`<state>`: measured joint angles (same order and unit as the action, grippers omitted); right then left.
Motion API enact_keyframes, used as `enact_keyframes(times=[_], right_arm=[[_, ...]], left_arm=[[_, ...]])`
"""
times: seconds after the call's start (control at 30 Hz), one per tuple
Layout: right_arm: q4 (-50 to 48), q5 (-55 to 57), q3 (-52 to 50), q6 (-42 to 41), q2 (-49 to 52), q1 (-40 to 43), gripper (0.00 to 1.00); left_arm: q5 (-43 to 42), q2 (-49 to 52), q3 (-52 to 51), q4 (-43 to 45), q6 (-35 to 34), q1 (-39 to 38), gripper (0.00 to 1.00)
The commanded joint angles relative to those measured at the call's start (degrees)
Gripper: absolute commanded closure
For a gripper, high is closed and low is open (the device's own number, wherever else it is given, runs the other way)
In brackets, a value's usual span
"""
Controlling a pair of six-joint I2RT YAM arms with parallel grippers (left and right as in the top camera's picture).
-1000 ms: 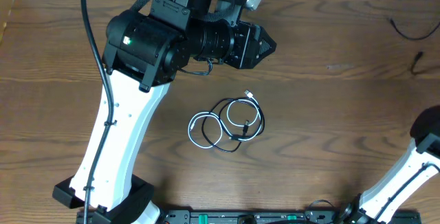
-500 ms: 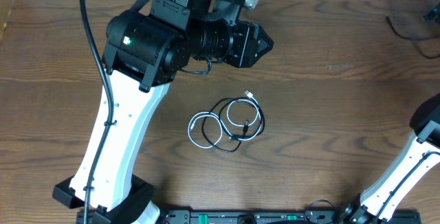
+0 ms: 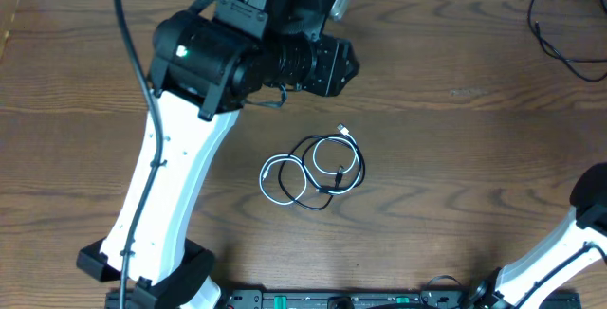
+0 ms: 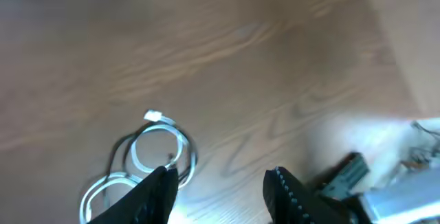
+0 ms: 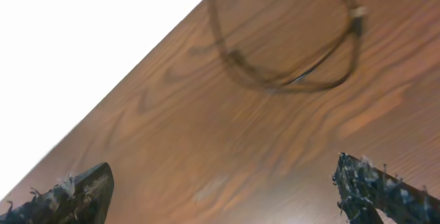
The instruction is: Untangle cables
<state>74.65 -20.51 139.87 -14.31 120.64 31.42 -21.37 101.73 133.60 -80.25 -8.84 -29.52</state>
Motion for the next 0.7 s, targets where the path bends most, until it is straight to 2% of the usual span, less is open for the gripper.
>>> enact_keyframes(times=[0.0,0.1,0.33,0.67], right_arm=[[3.41,-4.63,0.15,4.50,0.85,-3.50,0.01],[5.64,-4.09,0.13,7.56,1.22,-6.45,0.01],[6.12,1.51,0.13,8.83,1.36,-11.98,0.01],[6.95,4.15,-0.07,8.83,1.36,-14.01,0.02]], left_arm=[[9.03,2.47,-3.45,-3.13,-5.92,0.02,0.56],[15.21,2.97,-8.20,-5.81,-12.07,0.02,0.58],[17.86,2.97,-24.11,-1.01,-14.12,0.87,0.59],[17.42,2.97,-41.99,13.79,-3.54,2.82,0.61]])
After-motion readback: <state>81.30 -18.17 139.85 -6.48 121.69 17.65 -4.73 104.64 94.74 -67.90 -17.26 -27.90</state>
